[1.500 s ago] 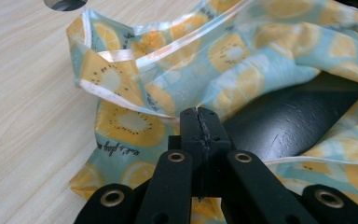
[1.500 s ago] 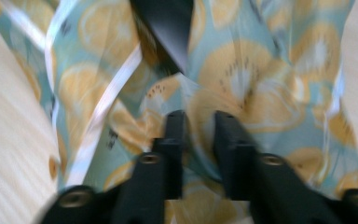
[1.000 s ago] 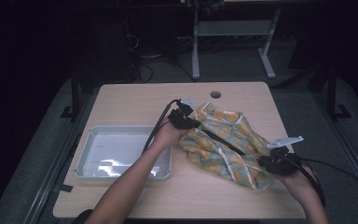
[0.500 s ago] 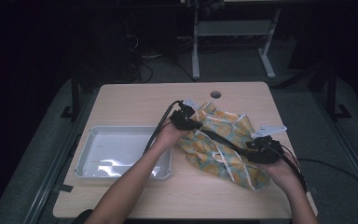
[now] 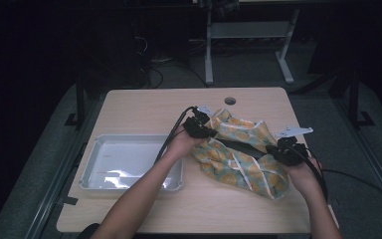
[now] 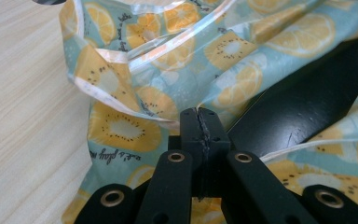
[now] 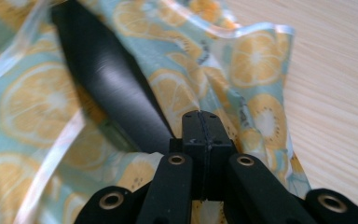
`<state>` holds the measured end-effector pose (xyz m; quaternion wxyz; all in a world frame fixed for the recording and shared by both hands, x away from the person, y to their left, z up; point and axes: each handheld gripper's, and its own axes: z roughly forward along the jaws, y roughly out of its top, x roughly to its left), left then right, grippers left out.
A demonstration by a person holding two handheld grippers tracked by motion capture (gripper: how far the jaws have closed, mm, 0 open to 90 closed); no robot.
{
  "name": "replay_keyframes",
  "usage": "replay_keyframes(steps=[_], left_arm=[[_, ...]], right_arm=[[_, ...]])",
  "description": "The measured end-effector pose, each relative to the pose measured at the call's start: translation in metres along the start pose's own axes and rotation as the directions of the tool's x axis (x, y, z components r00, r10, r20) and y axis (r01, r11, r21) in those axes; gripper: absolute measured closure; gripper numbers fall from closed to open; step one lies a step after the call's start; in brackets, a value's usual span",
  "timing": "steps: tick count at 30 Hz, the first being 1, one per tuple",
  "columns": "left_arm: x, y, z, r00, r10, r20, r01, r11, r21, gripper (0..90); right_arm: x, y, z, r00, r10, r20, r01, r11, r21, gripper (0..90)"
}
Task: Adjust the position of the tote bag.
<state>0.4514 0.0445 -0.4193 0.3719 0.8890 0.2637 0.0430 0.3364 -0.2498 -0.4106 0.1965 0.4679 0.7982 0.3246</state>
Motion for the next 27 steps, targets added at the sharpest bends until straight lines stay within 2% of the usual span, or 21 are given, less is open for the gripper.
replay_keyframes(steps=[1,4,7,11,12,15,17,22,25,27], left_arm=[[0.001,0.000,0.000,0.9999,0.013,-0.002,-0.013,0.9998,0.012,90.0],[0.001,0.000,0.005,0.9999,0.009,-0.005,-0.009,0.9997,0.022,90.0],[0.001,0.000,0.009,1.0000,0.003,-0.008,-0.002,0.9997,0.023,90.0],[-0.001,0.000,0.016,0.9995,0.025,-0.020,-0.024,0.9977,0.063,90.0],[-0.003,-0.001,0.019,0.9997,0.014,-0.022,-0.013,0.9980,0.062,90.0],[-0.005,-0.002,0.023,0.9986,0.048,-0.024,-0.045,0.9924,0.114,90.0],[-0.006,-0.002,0.022,0.9979,0.059,-0.025,-0.055,0.9903,0.127,90.0],[-0.004,-0.002,0.016,0.9974,0.062,-0.038,-0.056,0.9908,0.123,90.0],[-0.002,-0.002,0.015,0.9973,0.062,-0.038,-0.057,0.9911,0.120,90.0],[-0.003,-0.002,0.013,0.9977,0.062,-0.027,-0.058,0.9918,0.114,90.0]], right_arm=[[-0.003,0.000,0.002,0.9999,0.014,0.003,-0.014,1.000,-0.002,89.8],[-0.013,-0.002,0.009,0.9989,0.046,0.009,-0.046,0.999,-0.008,89.8],[-0.021,-0.003,0.013,0.9966,0.081,0.014,-0.080,0.996,-0.036,89.8],[-0.024,-0.005,0.014,0.9954,0.090,0.033,-0.088,0.994,-0.057,89.8],[-0.025,-0.005,0.014,0.9951,0.095,0.027,-0.093,0.994,-0.053,89.8],[-0.023,-0.005,0.012,0.9966,0.083,0.003,-0.083,0.996,-0.037,90.0],[-0.021,-0.006,0.010,0.9972,0.073,-0.018,-0.073,0.997,-0.021,90.0],[-0.008,-0.005,0.003,0.9957,0.030,-0.087,-0.027,0.999,0.028,90.0],[0.000,-0.003,0.001,0.9980,-0.020,-0.060,0.022,0.999,0.029,90.0],[-0.003,-0.001,-0.001,0.9998,-0.017,-0.014,0.017,1.000,0.001,90.0]])
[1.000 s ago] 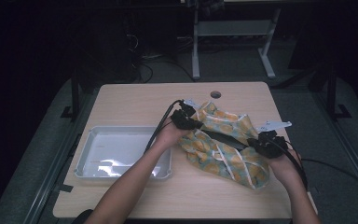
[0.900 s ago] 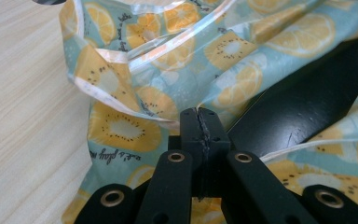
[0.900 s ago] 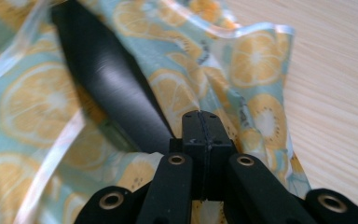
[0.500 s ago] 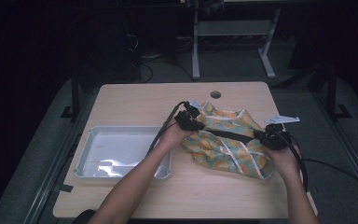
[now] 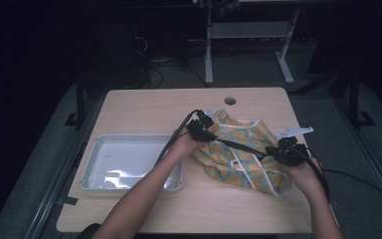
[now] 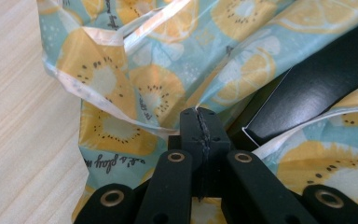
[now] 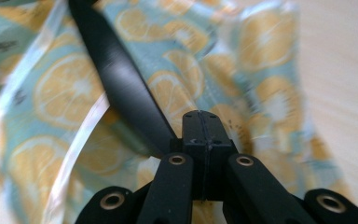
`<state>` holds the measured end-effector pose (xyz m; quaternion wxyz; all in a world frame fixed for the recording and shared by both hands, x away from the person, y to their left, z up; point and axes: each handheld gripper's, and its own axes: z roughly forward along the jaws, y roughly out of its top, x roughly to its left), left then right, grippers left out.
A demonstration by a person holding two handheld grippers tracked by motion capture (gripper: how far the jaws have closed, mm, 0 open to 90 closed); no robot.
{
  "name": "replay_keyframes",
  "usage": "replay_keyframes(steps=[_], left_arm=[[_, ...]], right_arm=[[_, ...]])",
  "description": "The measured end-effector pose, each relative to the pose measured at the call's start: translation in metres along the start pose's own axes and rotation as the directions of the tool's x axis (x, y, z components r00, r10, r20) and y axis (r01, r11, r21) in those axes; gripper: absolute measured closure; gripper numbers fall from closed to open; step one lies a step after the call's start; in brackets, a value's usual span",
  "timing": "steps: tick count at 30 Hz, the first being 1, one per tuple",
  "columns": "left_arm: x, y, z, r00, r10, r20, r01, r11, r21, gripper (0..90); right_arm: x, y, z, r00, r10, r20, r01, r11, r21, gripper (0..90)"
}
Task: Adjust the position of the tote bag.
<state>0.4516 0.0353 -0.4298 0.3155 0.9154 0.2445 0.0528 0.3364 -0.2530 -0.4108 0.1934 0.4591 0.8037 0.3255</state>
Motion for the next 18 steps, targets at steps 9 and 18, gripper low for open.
replay_keyframes(steps=[9,18], left_arm=[[-0.009,0.003,0.003,0.9998,0.011,0.018,-0.011,0.9995,-0.028,89.2],[-0.010,0.003,0.002,0.9998,0.018,0.005,-0.018,0.9996,-0.022,89.4]], right_arm=[[-0.027,0.002,0.014,0.9964,0.055,0.065,-0.053,0.998,-0.038,89.1],[-0.040,-0.007,0.016,0.9899,0.141,-0.017,-0.142,0.988,-0.055,90.0]])
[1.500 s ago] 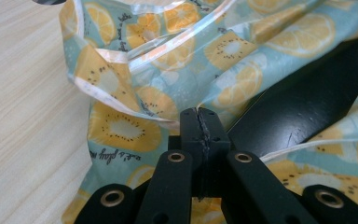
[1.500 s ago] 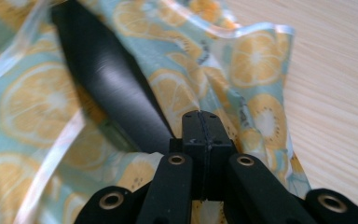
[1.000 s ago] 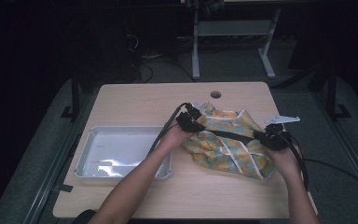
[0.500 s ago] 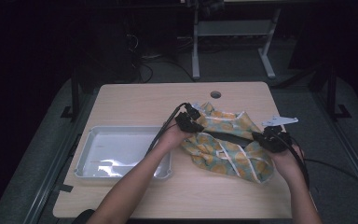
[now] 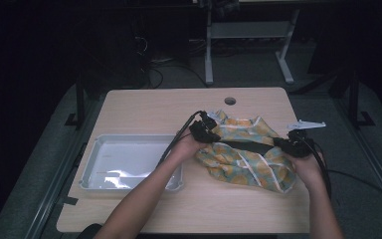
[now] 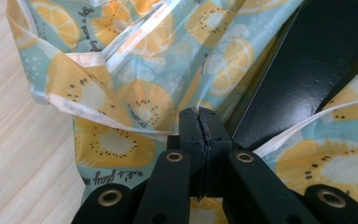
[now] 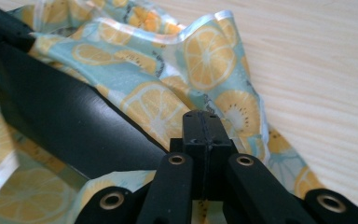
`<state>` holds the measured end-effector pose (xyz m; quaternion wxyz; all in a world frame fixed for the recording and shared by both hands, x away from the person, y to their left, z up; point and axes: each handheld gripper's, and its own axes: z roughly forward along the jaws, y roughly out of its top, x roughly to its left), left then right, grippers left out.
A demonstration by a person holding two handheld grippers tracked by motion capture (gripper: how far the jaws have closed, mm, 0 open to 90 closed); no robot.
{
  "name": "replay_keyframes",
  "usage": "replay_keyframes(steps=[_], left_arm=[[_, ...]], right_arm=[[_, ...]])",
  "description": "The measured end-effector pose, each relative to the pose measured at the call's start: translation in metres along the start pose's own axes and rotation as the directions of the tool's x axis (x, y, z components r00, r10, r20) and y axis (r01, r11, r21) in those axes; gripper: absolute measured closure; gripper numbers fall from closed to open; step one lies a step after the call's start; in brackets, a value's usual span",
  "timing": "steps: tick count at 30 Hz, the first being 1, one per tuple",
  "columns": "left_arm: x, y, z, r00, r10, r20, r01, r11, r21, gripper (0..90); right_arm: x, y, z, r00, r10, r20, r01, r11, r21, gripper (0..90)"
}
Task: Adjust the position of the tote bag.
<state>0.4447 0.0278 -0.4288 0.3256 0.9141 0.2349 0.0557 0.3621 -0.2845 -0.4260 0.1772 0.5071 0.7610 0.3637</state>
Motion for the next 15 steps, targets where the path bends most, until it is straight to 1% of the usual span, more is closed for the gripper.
replay_keyframes(steps=[1,3,4,5,7,9,11,12,13,15], left_arm=[[0.001,0.000,-0.001,0.9999,0.011,-0.004,-0.011,0.9999,0.011,89.5],[0.003,-0.002,-0.004,1.0000,0.004,-0.007,-0.004,0.9999,0.010,89.5],[0.005,-0.003,-0.005,0.9999,0.006,-0.013,-0.006,0.9999,0.011,89.5],[0.006,-0.004,-0.006,0.9999,-0.001,-0.013,0.001,0.9999,0.010,89.5],[0.009,-0.006,-0.009,0.9998,-0.002,-0.019,0.002,0.9999,0.013,89.6],[0.013,-0.007,-0.012,0.9997,-0.011,-0.019,0.012,0.9999,0.011,89.5],[0.014,-0.008,-0.012,0.9996,-0.011,-0.025,0.012,0.9997,0.020,89.5],[0.015,-0.009,-0.012,0.9995,-0.001,-0.030,0.001,0.9996,0.028,89.5],[0.015,-0.009,-0.012,0.9994,0.002,-0.034,-0.001,0.9995,0.032,89.5],[0.015,-0.010,-0.010,0.9996,0.004,-0.026,-0.003,0.9992,0.040,89.5]], right_arm=[[0.001,0.000,-0.001,0.9999,-0.002,-0.014,0.002,1.000,0.008,90.0],[0.004,0.000,-0.003,0.9990,-0.011,-0.043,0.012,0.999,0.031,90.0],[0.006,-0.001,-0.004,0.9981,-0.005,-0.061,0.008,0.999,0.043,90.0],[0.009,-0.001,-0.005,0.9970,-0.017,-0.075,0.021,0.999,0.045,90.0],[0.016,-0.001,-0.006,0.9943,-0.033,-0.101,0.040,0.997,0.063,90.0],[0.025,-0.001,-0.007,0.9908,-0.061,-0.121,0.071,0.994,0.083,90.0],[0.033,-0.001,-0.008,0.9847,-0.076,-0.156,0.093,0.991,0.101,90.0],[0.038,-0.001,-0.008,0.9814,-0.094,-0.167,0.112,0.988,0.102,90.0],[0.044,0.000,-0.009,0.9793,-0.103,-0.174,0.124,0.986,0.115,90.0],[0.052,0.000,-0.010,0.9717,-0.144,-0.188,0.170,0.977,0.130,90.0]])
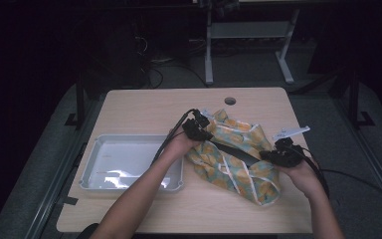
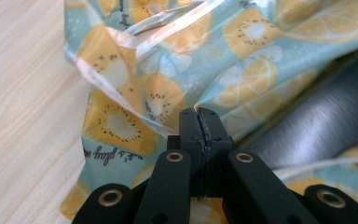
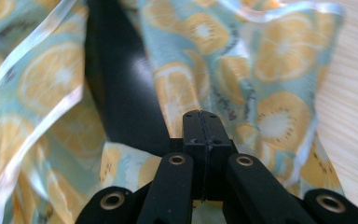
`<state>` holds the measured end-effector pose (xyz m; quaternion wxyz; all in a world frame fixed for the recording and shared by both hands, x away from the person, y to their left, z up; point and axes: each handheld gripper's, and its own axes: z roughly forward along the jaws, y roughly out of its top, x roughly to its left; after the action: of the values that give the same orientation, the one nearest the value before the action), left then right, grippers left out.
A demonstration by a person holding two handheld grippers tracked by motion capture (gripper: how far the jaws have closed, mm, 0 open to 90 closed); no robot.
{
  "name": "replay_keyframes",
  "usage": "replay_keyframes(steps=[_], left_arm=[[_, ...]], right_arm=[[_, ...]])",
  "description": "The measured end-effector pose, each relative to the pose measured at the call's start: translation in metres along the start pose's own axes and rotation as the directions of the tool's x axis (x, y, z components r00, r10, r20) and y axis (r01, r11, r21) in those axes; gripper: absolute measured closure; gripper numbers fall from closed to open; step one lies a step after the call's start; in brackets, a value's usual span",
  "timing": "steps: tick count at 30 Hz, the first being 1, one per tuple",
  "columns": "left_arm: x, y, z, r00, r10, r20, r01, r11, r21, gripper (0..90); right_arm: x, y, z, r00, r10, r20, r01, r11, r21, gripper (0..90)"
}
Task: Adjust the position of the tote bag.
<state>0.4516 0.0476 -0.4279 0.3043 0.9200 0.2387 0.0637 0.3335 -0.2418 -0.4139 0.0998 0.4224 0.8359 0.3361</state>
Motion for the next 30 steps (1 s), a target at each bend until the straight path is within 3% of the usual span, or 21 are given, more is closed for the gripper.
replay_keyframes(steps=[3,7,10,14,19,24,27,30], left_arm=[[-0.002,0.000,0.003,0.9998,0.017,0.004,-0.017,0.9997,0.015,88.8],[-0.006,0.001,0.007,0.9994,0.032,0.014,-0.032,0.9991,0.026,88.7],[-0.009,0.001,0.010,0.9995,0.027,0.017,-0.027,0.9993,0.025,88.3],[-0.009,0.000,0.015,0.9996,0.016,0.024,-0.017,0.9995,0.027,87.2],[-0.011,0.000,0.015,0.9993,0.032,0.019,-0.032,0.9982,0.050,87.4],[-0.009,-0.010,0.022,0.9994,0.019,0.031,-0.021,0.9969,0.075,87.3],[-0.010,-0.010,0.019,0.9997,0.010,0.023,-0.011,0.9981,0.061,85.7],[-0.008,-0.007,0.009,0.9999,-0.012,0.001,0.012,0.9997,0.022,76.9]], right_arm=[[0.002,0.001,-0.004,0.9995,-0.018,0.026,0.019,1.000,-0.025,90.0],[-0.010,-0.001,-0.011,0.9947,0.052,0.089,-0.043,0.994,-0.103,90.0],[-0.020,-0.007,-0.007,0.9849,0.095,0.145,-0.079,0.991,-0.111,90.0],[-0.030,-0.014,0.004,0.9777,0.122,0.171,-0.112,0.991,-0.070,90.0],[-0.030,-0.020,0.018,0.9796,0.096,0.177,-0.103,0.994,0.031,90.0],[-0.030,-0.027,0.029,0.9848,0.079,0.155,-0.091,0.993,0.076,90.0],[-0.031,-0.027,0.029,0.9843,0.091,0.151,-0.103,0.992,0.074,90.0],[-0.031,-0.026,0.026,0.9831,0.095,0.157,-0.106,0.992,0.065,87.0]])
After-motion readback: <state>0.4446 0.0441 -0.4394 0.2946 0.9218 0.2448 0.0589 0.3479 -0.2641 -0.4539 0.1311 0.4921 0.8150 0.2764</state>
